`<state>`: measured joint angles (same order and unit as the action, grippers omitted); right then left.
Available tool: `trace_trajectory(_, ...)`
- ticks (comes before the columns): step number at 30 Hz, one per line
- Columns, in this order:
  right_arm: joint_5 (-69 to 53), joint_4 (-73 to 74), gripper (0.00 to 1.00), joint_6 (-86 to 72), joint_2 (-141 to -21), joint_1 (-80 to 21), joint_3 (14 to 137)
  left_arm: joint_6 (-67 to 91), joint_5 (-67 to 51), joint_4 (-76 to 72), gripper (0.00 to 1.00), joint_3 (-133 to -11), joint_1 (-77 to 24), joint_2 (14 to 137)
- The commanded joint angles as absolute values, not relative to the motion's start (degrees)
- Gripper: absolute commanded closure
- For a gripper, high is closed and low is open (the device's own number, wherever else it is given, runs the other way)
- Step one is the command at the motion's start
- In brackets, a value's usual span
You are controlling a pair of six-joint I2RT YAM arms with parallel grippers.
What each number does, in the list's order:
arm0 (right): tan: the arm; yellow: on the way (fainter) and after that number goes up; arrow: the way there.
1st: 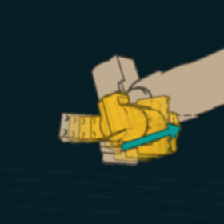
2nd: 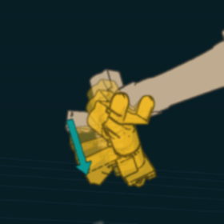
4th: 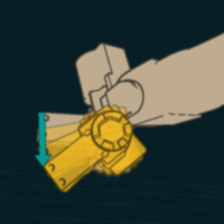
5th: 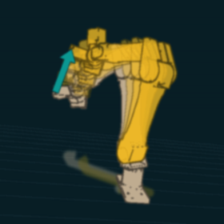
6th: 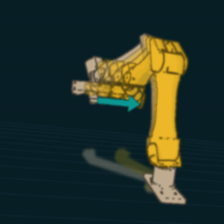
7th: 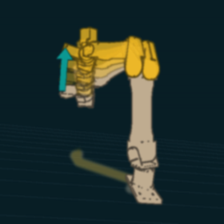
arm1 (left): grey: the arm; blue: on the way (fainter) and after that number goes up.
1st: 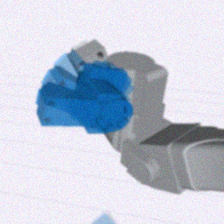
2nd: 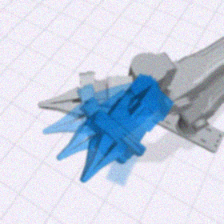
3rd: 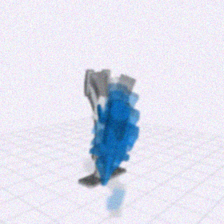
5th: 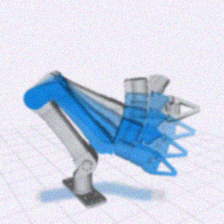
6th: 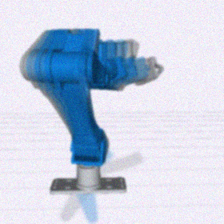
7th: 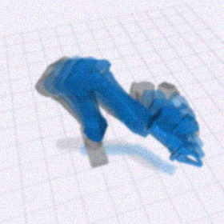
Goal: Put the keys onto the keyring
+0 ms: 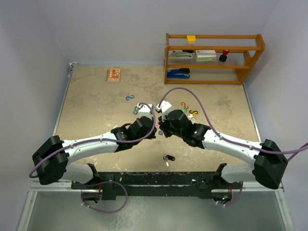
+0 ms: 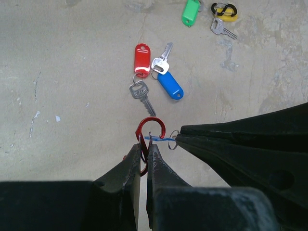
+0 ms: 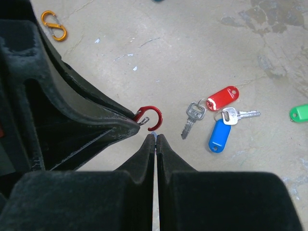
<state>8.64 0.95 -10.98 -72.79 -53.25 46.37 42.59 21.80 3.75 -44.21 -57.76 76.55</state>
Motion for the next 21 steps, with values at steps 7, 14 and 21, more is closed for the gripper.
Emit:
trace_trajectory(7, 14.07, -1.39, 1.00, -17.92, -73.45, -53.44, 48.16, 44.64, 26.00, 0.26, 1.00, -44.65, -57.47, 75.04)
trace_trajectory(14, 16.48, -2.14, 1.00, -21.18, -73.74, -53.44, 48.34, 45.63, 27.16, -1.13, 1.00, -43.77, -57.48, 74.79)
trace_trajectory(21, 18.25, -2.81, 1.00, -22.54, -74.02, -53.44, 48.80, 46.02, 27.57, -1.32, 1.00, -43.86, -57.47, 75.50)
